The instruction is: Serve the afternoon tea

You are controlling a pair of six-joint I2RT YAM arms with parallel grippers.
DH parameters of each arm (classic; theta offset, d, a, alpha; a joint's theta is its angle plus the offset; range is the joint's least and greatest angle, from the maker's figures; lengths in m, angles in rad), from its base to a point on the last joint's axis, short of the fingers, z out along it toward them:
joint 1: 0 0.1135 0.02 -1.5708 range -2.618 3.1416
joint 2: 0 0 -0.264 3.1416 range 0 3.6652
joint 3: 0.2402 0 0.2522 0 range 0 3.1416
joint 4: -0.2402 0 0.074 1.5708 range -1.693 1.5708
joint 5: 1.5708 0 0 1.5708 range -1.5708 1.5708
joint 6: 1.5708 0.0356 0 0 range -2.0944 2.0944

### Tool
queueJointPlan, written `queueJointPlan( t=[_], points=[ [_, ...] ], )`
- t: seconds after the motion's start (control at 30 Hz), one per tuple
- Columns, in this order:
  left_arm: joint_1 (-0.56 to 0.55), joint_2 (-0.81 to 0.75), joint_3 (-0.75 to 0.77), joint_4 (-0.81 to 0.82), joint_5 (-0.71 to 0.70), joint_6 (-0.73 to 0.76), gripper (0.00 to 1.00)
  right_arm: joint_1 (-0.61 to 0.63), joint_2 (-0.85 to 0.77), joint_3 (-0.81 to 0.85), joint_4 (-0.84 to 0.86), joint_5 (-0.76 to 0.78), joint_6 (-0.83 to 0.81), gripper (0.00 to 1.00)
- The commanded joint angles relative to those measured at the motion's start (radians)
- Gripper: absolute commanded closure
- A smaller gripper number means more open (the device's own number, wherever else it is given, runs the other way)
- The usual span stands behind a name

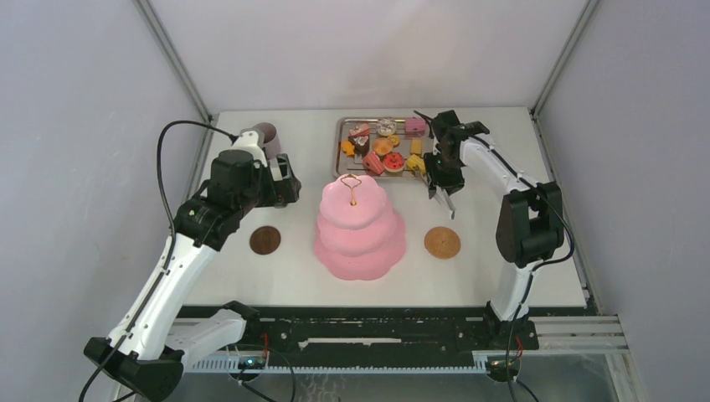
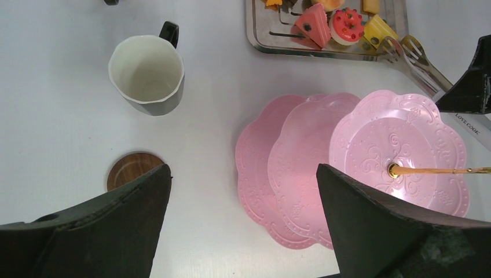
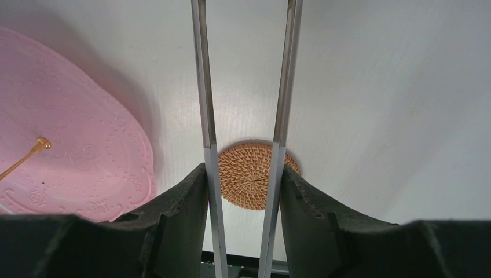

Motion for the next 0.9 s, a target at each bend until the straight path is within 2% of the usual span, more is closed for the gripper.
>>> queueJointPlan(
  t=[0.0,0.33,0.67,0.8,0.87],
  points=[
    [-0.005,-0.004,-0.031,0.031,0.005,-0.020,0.00,-0.002,-0.010,0.009,0.055,0.012,0.020,0.48],
    [-0.005,-0.012,-0.014,0.019,0.004,-0.028,0.00,0.028,0.046,0.061,0.095,0.046,0.016,0.51],
    [-0.004,-0.020,0.046,-0.020,-0.009,-0.001,0.00,0.029,-0.037,0.007,0.140,0.068,0.025,1.00],
    [-0.004,-0.016,0.069,-0.028,0.009,0.003,0.00,0.032,-0.086,-0.014,0.142,0.096,0.032,1.00],
    [-0.004,-0.015,0.102,-0.052,-0.001,0.061,0.00,0.032,-0.131,-0.024,0.137,0.110,0.036,1.00]
  ],
)
